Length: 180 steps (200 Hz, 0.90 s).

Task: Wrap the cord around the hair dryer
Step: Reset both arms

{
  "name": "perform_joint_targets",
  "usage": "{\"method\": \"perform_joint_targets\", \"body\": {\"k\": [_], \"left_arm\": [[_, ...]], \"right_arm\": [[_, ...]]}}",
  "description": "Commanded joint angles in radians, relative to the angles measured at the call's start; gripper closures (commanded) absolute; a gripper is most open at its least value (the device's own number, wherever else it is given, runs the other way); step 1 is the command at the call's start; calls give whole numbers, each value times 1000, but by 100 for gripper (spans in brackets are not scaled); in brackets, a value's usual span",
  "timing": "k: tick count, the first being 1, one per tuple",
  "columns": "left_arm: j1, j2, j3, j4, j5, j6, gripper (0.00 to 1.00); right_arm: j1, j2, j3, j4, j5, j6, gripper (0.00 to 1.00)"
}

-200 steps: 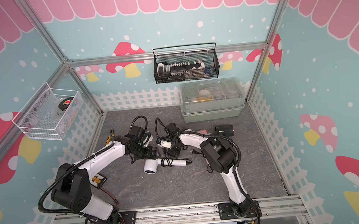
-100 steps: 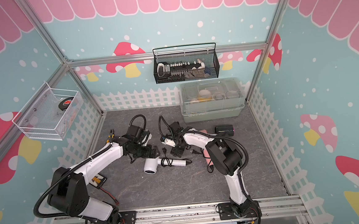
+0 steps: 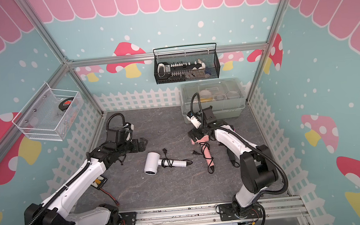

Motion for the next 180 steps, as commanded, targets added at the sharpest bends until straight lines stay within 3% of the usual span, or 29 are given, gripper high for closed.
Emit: {"method": "perform_joint_targets", "body": {"k": [1,29,84,121,151,180], "left_arm": [[44,-57,-49,104,-76,6,1],[103,-113,-120,194,-168,25,1],[237,-201,-344,554,-197,77,1],[340,-120,-402,701,-168,95,1],[359,-70,-484,899,-207,130,1],[366,1,-528,1027,-199,143,1]], "right_arm": [[-68,-56,-65,61,0,76,2],[-178,-128,-154,120,72,124,2],[-333,-249,-344,323,214,177,2],[-389,-214,-417,470,250,160,1],[-422,-189,-515,663,251,152,2],[-444,-163,-498,649,188,162,2]]}}
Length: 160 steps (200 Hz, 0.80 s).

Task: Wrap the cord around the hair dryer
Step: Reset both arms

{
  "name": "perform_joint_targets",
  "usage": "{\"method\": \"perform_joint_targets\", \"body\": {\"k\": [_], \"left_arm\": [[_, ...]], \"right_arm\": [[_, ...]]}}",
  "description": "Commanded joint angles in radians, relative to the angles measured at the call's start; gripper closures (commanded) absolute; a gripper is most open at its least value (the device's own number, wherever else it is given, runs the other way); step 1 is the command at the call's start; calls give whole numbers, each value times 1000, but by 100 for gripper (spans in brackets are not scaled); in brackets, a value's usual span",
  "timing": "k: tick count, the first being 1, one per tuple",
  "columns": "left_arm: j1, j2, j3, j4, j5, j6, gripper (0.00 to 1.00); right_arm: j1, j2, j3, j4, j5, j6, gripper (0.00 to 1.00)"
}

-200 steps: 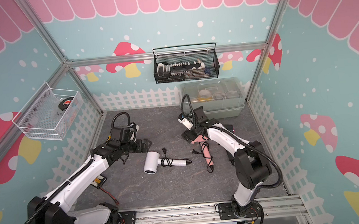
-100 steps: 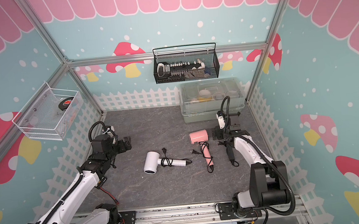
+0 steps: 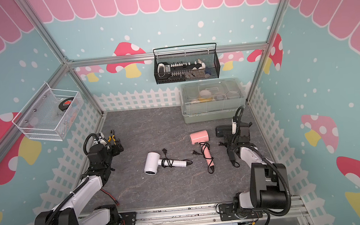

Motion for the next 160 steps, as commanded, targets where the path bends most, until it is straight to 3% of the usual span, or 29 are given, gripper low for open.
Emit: {"method": "perform_joint_targets", "body": {"k": [1,28,60,160], "left_arm": [[9,49,-34,202,-17,36,1],[12,101,-36,238,16,18,2],[10,154,-73,345,13,-5,2],[-10,241,-97,483,3,-17,3]], "right_arm": [[-11,22,12,90,-40,4,2],[-12,4,-36,130,-84,-12,1],[-11,-18,-211,382,-119,-9,1],[-4,-98,-320,513,-210,-30,2]]}}
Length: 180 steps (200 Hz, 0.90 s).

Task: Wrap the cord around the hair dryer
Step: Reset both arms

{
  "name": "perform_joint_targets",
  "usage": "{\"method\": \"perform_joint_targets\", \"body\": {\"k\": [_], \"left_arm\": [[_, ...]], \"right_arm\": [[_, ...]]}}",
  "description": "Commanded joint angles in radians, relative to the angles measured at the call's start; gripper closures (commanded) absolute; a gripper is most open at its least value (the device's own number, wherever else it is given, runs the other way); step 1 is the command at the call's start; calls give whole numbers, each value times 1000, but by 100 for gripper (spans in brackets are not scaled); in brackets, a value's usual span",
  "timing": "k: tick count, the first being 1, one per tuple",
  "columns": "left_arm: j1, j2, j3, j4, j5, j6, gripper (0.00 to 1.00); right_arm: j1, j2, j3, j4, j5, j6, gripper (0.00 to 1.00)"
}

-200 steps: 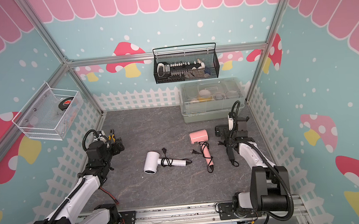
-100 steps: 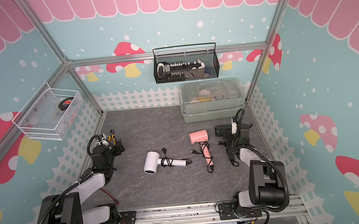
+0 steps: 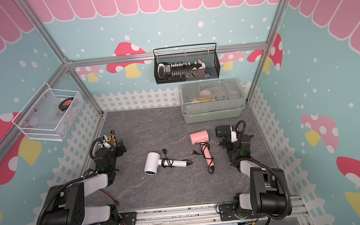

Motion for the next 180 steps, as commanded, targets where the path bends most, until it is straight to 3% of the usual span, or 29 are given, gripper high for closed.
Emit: {"method": "perform_joint_targets", "body": {"k": [1,98,118,127,143,169,180], "left_arm": [[-4,13,-8,77,-9,-7,3],[-21,37,-5,94,-40,3,3],[-23,37,-5,94,-43,3,3],[-24,37,-6,96,-47,3,3],[-25,35,-8,97,-55,1,2],[-26,37,-12,106,-56,1,2],[-26,36,-14,109,-61,2,2]], "right_arm": [[5,-18,-25,83,-52,-14,2],[8,14,-49,195,-133,25,2],[9,105,-107,417,-157,37,2],[14,151,-116,483,-139,42,2],[34,129,-98,397,-106,12,2],[57,196,-89,449,-62,8,2],[83,177,-83,398,32,7,2]]}}
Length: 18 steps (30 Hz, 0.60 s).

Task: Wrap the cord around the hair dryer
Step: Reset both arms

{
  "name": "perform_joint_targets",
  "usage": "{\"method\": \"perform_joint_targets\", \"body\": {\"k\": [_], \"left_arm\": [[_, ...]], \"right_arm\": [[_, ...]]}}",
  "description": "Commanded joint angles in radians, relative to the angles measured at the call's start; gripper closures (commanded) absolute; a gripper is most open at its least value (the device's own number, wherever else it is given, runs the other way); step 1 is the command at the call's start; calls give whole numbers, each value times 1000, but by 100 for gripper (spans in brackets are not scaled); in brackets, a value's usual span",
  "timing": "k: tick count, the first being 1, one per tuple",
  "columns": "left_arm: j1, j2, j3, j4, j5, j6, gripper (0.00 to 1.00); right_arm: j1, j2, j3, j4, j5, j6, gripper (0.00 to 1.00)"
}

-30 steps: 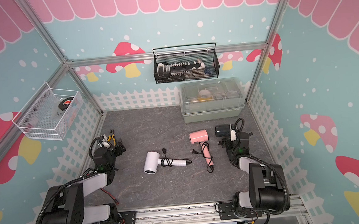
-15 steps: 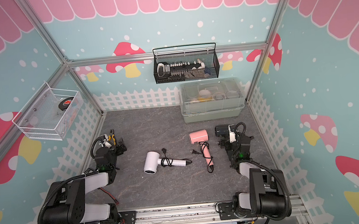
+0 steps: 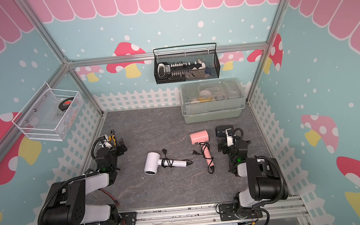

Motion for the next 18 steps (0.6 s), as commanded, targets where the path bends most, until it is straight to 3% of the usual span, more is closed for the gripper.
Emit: {"method": "perform_joint_targets", "body": {"k": [1,4,7,18], "left_arm": [[-7,5,-13,51,-27,1,2],[-8,4,-16,55,-32,-1,2],[-10,5,-17,60,-35,-1,2],[-10,10,-20,69,-40,-1,2]], "right_arm": [[37,0,14,33,132,-11,1],[93,-15,-10,57,308,-11,1],[97,12,-31,135,328,-7,1],[99,6,35,-3,275,-28,1]]}}
